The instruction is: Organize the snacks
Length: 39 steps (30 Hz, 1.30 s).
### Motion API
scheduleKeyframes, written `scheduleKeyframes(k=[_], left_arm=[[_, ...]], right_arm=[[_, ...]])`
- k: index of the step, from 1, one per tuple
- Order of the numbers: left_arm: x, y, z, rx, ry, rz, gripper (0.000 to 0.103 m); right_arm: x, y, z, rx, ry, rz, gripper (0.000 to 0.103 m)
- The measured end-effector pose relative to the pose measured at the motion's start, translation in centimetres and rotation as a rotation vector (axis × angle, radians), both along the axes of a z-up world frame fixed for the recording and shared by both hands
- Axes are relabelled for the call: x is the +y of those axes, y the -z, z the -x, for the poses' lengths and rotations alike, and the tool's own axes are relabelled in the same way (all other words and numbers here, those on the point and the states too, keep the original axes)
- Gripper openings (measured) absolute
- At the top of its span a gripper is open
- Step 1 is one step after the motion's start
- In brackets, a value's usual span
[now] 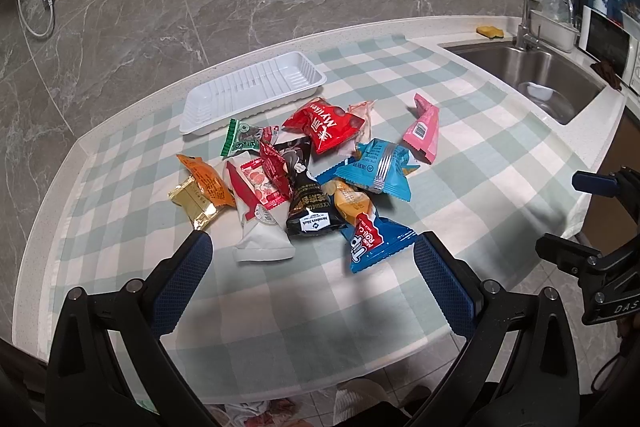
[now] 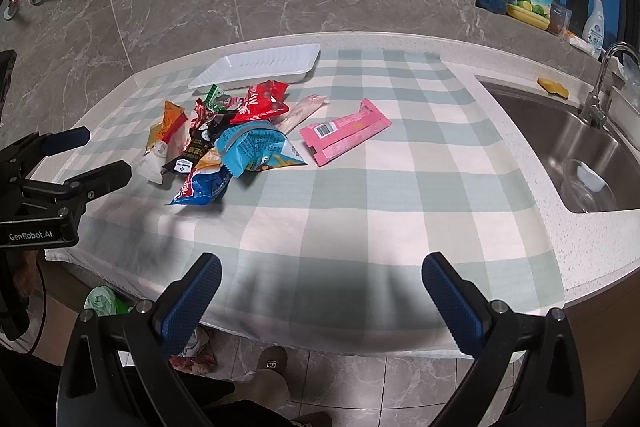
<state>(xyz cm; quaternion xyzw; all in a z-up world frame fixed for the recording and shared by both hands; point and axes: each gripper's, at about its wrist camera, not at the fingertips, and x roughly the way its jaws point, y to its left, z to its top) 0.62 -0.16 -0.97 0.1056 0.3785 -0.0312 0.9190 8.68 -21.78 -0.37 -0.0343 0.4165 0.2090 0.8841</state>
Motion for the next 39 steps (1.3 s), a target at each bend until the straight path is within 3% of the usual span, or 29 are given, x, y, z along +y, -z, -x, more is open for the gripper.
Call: scheduleKeyframes(k=[39], left_arm=[[-0.04,-0.79,0.06,-0.009,-0.003,0.006,0.102]], right_arm=[[-0.17,0.16,-0.3,0.005,0.0,-0.004,0.102]])
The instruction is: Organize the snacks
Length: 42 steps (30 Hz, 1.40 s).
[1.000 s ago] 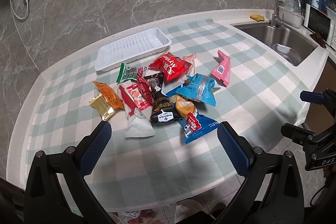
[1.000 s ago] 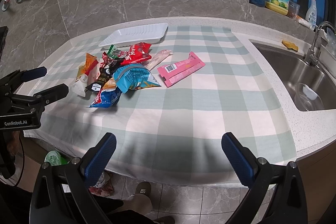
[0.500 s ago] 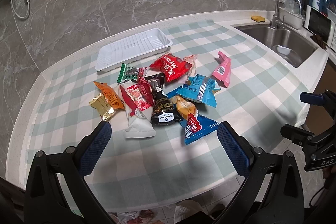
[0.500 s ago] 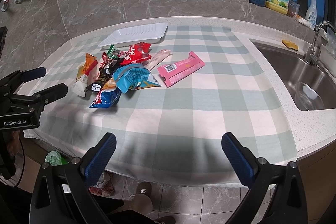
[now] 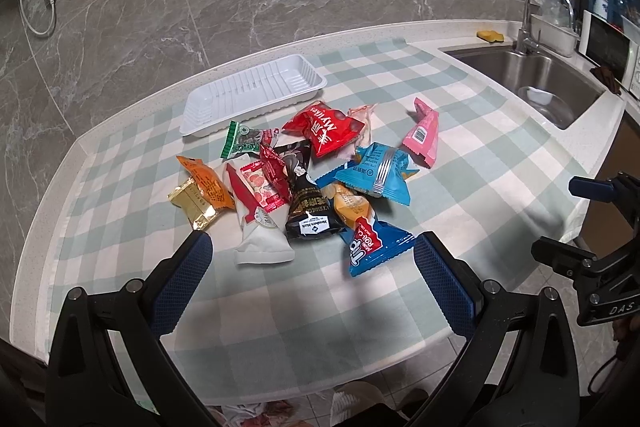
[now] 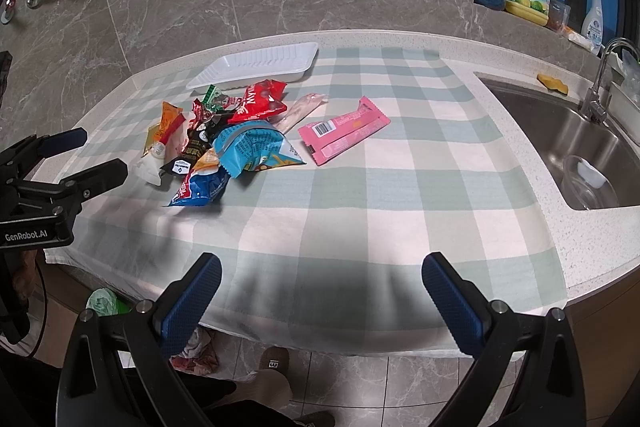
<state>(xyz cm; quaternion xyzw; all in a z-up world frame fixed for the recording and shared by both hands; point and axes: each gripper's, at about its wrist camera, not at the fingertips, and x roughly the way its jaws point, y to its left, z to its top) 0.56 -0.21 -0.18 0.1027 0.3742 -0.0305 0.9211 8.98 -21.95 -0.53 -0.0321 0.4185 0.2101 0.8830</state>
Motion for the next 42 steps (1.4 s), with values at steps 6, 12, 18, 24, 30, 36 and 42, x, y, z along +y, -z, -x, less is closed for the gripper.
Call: scheduleKeyframes(k=[6,12,18,24,30,36,42], left_arm=[[0.03,0.0,0.01,0.0,0.002,0.001,0.102],[0.01,-0.01,0.02,0.0,0.003,0.002,0.102],[-0.01,-0.01,0.05,0.0,0.002,0.003,0.102],[-0.05,-0.08,0.05,0.001,0.003,0.004,0.102],[-0.05,-0.05,0.06,0.001,0.003,0.004,0.102],[-0.09,-0.07,0.06,0.001,0.002,0.004,0.102],[-0.24,-0.03,0.1,0.011,-0.003,0.007,0.102]], right_arm=[[0.01,-0.01,0.0,0.002,0.001,-0.002,0.102],[0.03,0.05,-0.02,0.003,0.002,-0.003,0.102],[-0.09,0.09,-0.07,0.004,0.001,-0.002,0.102],[-0.04,-0.13,0.0,0.004,0.002,-0.003,0.102],[-0.02,-0.05,-0.09,0.004,0.001,-0.003,0.102],[0.09,-0.2,-0.17,0.005,0.0,-0.005,0.102],[0.28,0.01,-0.27,0.012,-0.002,-0.01,0.102]])
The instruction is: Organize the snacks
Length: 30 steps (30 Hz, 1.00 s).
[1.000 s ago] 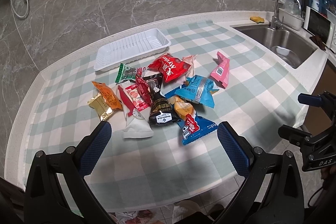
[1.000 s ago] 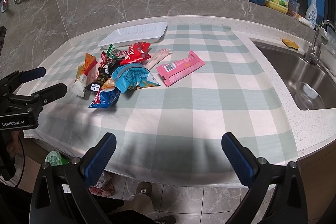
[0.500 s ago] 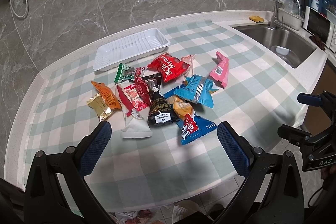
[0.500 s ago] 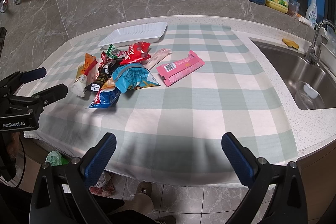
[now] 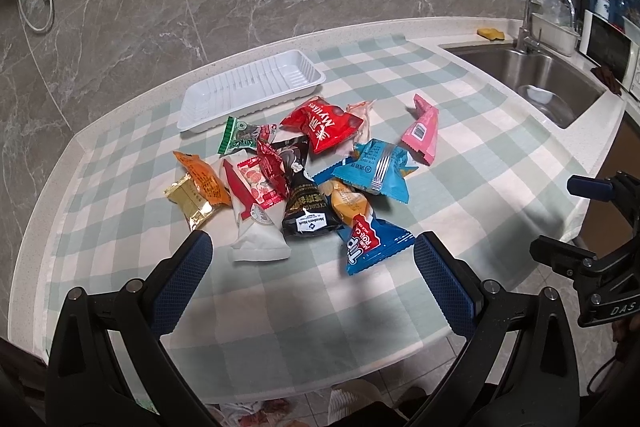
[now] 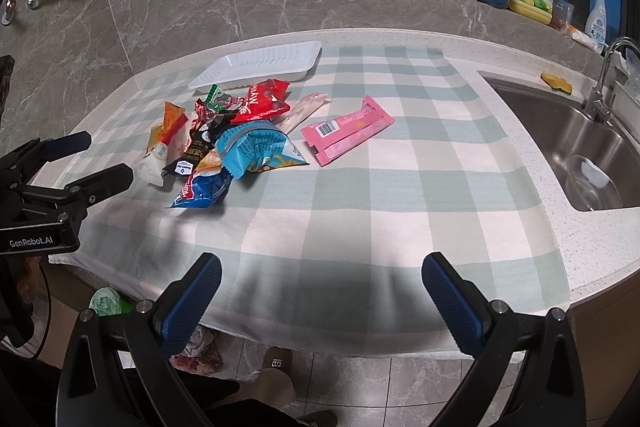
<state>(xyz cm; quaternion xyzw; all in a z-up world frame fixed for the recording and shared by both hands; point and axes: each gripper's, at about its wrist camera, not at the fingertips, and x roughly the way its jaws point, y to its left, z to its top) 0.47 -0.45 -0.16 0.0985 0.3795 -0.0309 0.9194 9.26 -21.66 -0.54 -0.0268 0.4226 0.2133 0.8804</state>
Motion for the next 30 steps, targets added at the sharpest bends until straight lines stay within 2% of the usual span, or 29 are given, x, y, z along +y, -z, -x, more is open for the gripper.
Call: scheduleKeyframes(k=[6,14,18,24,26,30], left_arm=[[0.5,0.5,-0.3,0.017,-0.015,0.004,0.102],[4.1,0.6,-2.9,0.023,-0.093,0.021,0.102],[7.8,0.6,-5.8,0.034,-0.155,0.055,0.102],[14.3,1.1,-11.7,0.082,-0.234,0.155,0.102],[16.2,1.4,-13.6,0.098,-0.246,0.195,0.102],[19.0,2.6,-17.1,0.143,-0.248,0.24,0.098]], right_arm=[[0.1,-0.3,-0.3,0.022,-0.002,-0.039,0.102],[0.5,-0.1,-2.5,0.082,-0.002,-0.126,0.102],[1.3,0.3,-5.0,0.123,0.016,-0.167,0.102],[2.0,1.2,-10.3,0.199,0.08,-0.282,0.102],[2.1,1.8,-12.3,0.232,0.128,-0.314,0.1],[2.0,3.7,-15.9,0.31,0.232,-0.354,0.087]])
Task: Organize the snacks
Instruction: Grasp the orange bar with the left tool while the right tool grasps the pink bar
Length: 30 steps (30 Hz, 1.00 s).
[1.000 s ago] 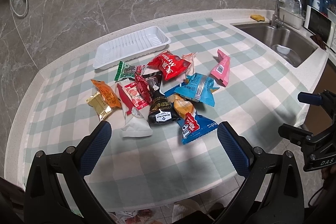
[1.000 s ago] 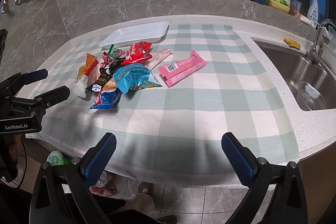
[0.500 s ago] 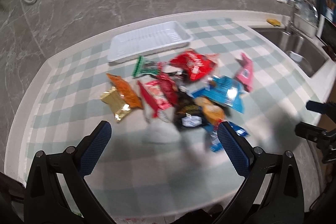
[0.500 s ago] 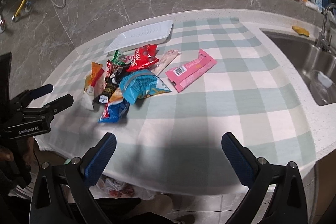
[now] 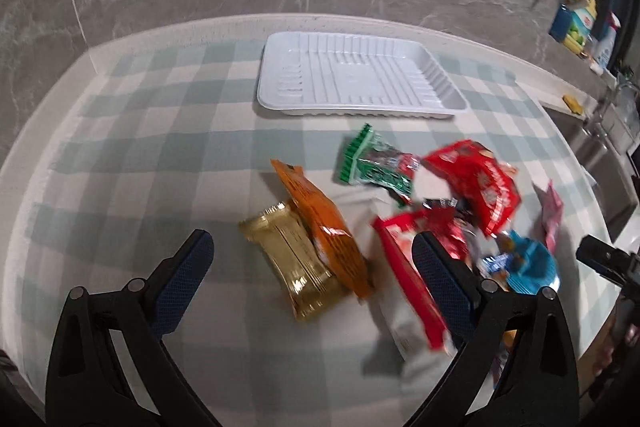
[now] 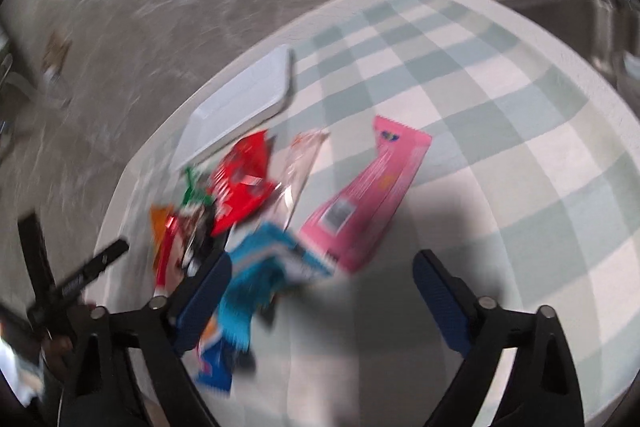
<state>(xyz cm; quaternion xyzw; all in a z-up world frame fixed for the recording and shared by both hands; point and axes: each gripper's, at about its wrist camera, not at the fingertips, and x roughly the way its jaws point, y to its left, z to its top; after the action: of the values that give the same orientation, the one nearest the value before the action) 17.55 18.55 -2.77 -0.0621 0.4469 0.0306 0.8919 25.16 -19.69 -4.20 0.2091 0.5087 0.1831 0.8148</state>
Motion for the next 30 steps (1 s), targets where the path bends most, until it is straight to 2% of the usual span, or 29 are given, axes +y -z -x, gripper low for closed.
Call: scheduleKeyframes(k=[1,4,9,12,14,16,19,22,30], left_arm=[[0.5,0.4,-0.8,0.014,0.009,0.008,0.093],[1.3,1.8,-2.9,0.069,0.032,0.029,0.081],[2.0,4.2,-5.6,0.147,0.068,0.016,0.068],[1.9,5.2,-6.5,0.167,0.096,0.001,0.06],[2.0,5.7,-7.2,0.173,0.119,0.02,0.053],[2.1,6.3,-7.8,0.184,0.151,0.066,0.04],[2.5,7.0,-8.5,0.194,0.178,0.148,0.028],[2.8,7.6,-8.9,0.207,0.196,0.227,0.021],[4.2,8.3,-9.5,0.228,0.189,0.382,0.019]], right_arm=[[0.0,0.6,-0.8,0.031,0.023,-0.003,0.079],[0.0,2.2,-2.3,0.099,0.055,-0.035,0.066],[0.5,2.4,-3.6,0.103,0.097,-0.005,0.059],[1.0,2.4,-4.0,0.098,0.09,0.028,0.05],[1.3,2.4,-4.3,0.094,0.084,0.049,0.049],[1.7,2.4,-4.5,0.093,0.071,0.066,0.041],[2.4,2.5,-4.9,0.091,0.053,0.074,0.037],[2.9,2.7,-5.1,0.091,0.035,0.066,0.034],[1.3,3.7,-5.7,0.142,0.068,-0.119,0.027]])
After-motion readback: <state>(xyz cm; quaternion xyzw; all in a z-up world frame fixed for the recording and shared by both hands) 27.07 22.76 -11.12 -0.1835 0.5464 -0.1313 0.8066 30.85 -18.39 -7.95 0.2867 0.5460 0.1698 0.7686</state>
